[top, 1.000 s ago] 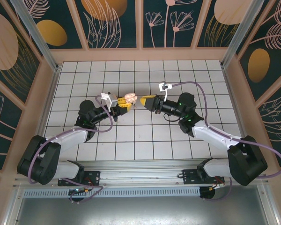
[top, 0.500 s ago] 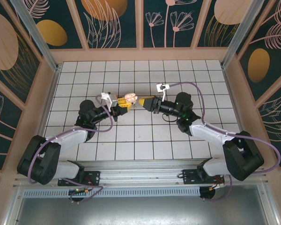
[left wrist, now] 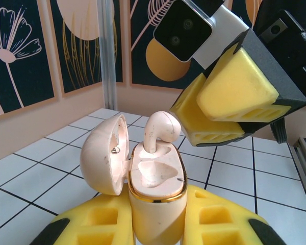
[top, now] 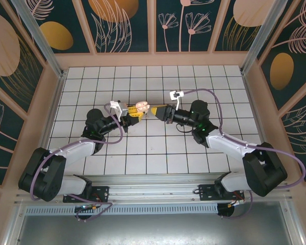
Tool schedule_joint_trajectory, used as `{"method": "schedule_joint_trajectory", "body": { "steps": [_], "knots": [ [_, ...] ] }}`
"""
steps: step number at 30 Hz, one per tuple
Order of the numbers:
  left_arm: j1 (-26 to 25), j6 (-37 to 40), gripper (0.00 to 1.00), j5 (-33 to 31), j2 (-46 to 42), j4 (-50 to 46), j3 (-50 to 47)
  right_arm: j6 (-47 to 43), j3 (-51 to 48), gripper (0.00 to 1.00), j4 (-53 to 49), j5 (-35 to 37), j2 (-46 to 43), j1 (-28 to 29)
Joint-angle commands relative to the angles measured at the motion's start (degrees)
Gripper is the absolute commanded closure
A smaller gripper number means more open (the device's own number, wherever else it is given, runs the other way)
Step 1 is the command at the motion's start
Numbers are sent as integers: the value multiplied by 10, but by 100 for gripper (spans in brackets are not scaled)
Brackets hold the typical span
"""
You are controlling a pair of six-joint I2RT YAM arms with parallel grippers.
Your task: Insert the wireless bluetooth earbuds into the charging case
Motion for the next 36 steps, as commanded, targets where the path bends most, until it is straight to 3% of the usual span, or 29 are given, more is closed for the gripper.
{"method": "schedule_joint_trajectory", "body": {
  "steps": [1, 17, 36],
  "knots": [
    [-4, 7, 90, 5, -10, 14, 16, -13, 23, 78, 8, -7, 8, 7],
    [-4, 4, 90, 8, -13, 15, 18, -15, 53, 88, 14, -18, 37, 20],
    [-3, 10, 90, 8, -14, 8, 18, -25, 60, 87, -4, 11, 39, 32]
  ]
}}
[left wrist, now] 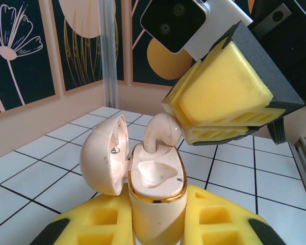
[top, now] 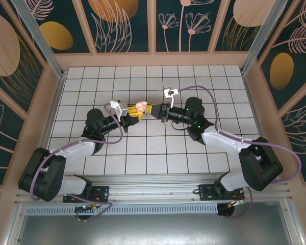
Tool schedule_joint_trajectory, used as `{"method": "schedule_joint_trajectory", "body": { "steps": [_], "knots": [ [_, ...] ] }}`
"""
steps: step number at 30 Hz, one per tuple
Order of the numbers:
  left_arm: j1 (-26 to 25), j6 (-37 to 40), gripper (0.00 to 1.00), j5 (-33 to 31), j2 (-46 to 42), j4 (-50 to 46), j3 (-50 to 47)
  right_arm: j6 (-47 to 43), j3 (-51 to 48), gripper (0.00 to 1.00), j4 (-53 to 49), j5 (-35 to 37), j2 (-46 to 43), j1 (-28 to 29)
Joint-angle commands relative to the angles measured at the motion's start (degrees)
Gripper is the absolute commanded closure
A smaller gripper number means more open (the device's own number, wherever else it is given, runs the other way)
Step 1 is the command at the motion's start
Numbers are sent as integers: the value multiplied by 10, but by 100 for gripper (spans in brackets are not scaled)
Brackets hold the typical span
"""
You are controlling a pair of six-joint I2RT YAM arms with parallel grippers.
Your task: Insert the wireless bluetooth earbuds into the charging case
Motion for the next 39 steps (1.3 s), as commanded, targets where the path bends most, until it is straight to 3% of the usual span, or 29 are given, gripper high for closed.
{"method": "schedule_joint_trajectory", "body": {
  "steps": [1, 11, 21, 27, 34, 39],
  "knots": [
    [-4, 10, 90, 10, -14, 13, 17, -17, 26, 87, -7, 10, 5, 13],
    [-3, 17, 90, 11, -13, 5, 19, -37, 40, 79, -43, 19, 2, 18],
    [-3, 23, 91, 12, -15, 0, 19, -67, 24, 69, -84, 38, -65, 11],
    [-4, -7, 91, -43, -34, -18, 13, -156, 99, 66, -332, 144, -61, -6],
    [4, -114, 93, -156, -56, -26, -17, -170, 295, 65, -659, 298, 71, 0],
    [56, -220, 93, -177, -78, -16, -49, -140, 364, 59, -743, 293, 176, 9]
  ]
}}
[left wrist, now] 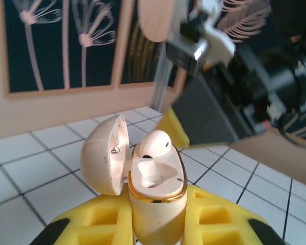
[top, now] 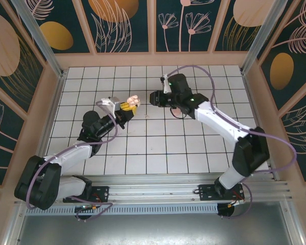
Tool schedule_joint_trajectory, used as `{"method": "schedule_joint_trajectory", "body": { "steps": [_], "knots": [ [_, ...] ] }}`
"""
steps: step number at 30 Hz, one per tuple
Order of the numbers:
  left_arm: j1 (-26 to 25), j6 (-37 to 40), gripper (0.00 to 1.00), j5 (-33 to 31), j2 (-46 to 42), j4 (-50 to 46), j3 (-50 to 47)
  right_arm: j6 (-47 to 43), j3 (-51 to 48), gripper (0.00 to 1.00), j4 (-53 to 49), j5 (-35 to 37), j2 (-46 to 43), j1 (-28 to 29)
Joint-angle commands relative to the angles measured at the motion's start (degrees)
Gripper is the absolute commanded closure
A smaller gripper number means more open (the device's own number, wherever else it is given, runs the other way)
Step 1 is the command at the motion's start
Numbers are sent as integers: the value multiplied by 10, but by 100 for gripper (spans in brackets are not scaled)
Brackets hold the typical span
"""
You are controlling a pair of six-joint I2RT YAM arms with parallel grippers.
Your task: Insert the wireless bluetooth earbuds into the charging case
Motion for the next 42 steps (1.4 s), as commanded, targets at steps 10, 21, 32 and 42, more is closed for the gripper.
{"method": "schedule_joint_trajectory", "body": {
  "steps": [10, 21, 32, 42],
  "knots": [
    [71, -130, 92, -84, -69, -20, -52, -3, 181, 57, -200, 19, 226, 11],
    [74, -132, 92, -91, -67, -20, -55, -38, 349, 59, -233, -39, 381, 13],
    [75, -110, 91, -102, -88, -35, -55, -42, 367, 60, -238, -45, 425, 15],
    [75, -102, 91, -103, -87, -37, -56, -57, 379, 63, -222, -83, 449, 19]
  ]
}}
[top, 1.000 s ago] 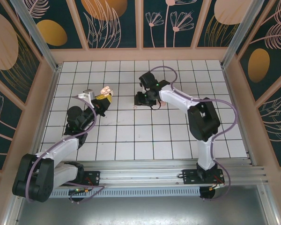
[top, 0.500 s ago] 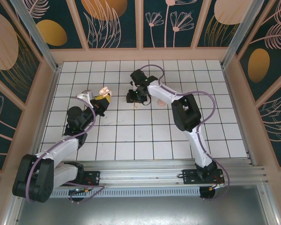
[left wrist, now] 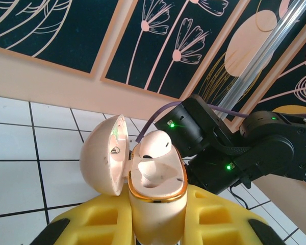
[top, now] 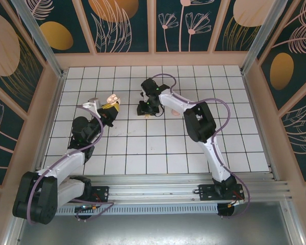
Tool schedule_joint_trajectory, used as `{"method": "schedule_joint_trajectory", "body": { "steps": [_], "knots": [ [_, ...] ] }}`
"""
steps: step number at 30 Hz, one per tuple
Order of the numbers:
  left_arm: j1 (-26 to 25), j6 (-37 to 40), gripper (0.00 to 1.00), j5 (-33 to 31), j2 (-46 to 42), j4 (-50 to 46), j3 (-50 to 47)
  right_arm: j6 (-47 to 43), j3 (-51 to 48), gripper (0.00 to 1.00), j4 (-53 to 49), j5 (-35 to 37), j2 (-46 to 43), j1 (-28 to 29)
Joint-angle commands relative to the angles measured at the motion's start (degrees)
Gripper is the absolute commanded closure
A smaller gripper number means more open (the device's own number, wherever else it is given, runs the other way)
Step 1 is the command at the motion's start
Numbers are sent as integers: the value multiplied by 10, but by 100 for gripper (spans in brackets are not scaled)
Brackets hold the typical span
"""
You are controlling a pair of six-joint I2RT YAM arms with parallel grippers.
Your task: Insert the wireless bluetooth earbuds into the charging case
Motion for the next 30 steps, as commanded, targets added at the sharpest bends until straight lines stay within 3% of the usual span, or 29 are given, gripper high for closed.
{"method": "schedule_joint_trajectory", "body": {
  "steps": [1, 13, 18, 30],
  "knots": [
    [5, 13, 91, -4, -5, 7, -1, -16, 14, 63, 0, -24, 22, 7],
    [5, 18, 91, -3, -6, -1, 4, -57, 22, 67, -13, -57, 13, 17],
    [5, 12, 91, -5, -9, -3, 1, -57, 34, 61, -9, -22, 0, 14],
    [5, 12, 91, 2, 3, -11, 15, -58, 73, 61, -24, -14, 39, 8]
  ]
}}
